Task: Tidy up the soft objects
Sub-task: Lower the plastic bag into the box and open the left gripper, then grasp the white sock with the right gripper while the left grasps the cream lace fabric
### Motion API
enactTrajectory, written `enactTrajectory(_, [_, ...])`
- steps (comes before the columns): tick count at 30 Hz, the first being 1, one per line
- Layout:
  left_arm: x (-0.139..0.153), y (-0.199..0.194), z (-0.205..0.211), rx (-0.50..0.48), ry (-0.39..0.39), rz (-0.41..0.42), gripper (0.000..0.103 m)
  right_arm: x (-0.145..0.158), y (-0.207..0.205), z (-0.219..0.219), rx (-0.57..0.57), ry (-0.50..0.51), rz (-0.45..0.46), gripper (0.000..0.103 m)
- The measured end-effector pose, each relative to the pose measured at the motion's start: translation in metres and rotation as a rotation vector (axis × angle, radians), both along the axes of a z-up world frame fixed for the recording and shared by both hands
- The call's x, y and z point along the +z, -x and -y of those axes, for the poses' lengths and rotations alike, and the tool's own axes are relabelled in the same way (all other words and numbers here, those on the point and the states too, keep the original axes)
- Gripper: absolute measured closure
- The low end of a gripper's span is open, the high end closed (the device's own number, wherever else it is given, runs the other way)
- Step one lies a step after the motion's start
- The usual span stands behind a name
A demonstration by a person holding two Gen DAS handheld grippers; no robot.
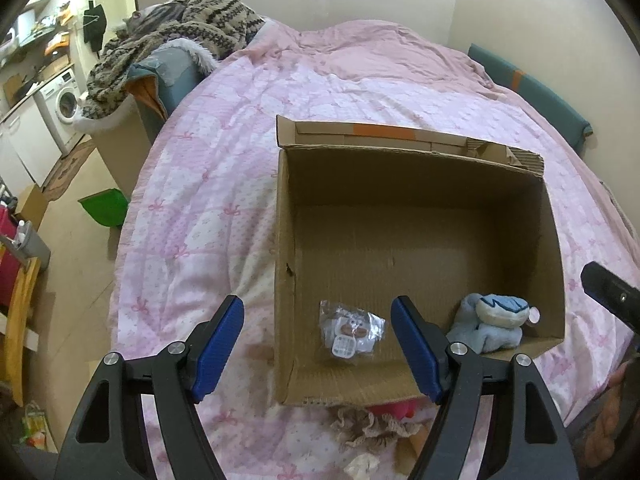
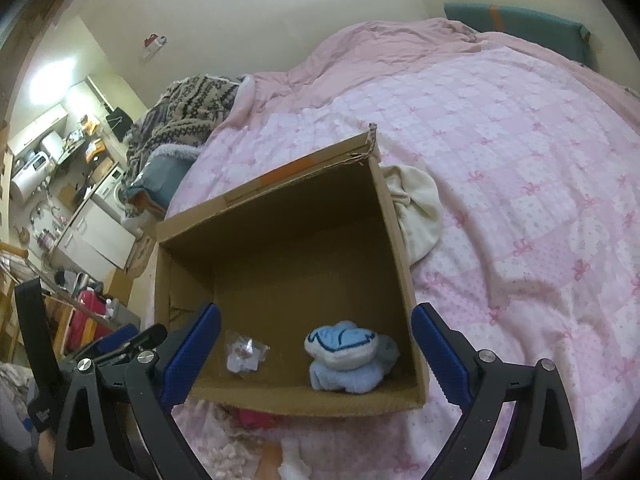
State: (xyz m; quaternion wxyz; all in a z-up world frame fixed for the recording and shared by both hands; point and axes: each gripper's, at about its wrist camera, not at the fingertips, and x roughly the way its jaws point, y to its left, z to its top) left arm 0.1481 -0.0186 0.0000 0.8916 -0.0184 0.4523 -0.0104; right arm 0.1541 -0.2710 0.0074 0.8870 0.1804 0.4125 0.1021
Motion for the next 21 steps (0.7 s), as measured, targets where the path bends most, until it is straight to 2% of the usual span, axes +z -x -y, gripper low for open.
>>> enactTrajectory(6, [0.008, 0.018, -0.007, 0.010, 0.008, 0.007, 0.029, 0.003, 0.018, -0.008, 0.028, 0.042, -0.004, 0.001])
enactTrajectory(21, [0.011, 0.065, -0.013, 0.029, 0.024, -0.006, 0.029, -0.008, 0.055, -0.014, 0.046, 0.040, -0.081, 0.001])
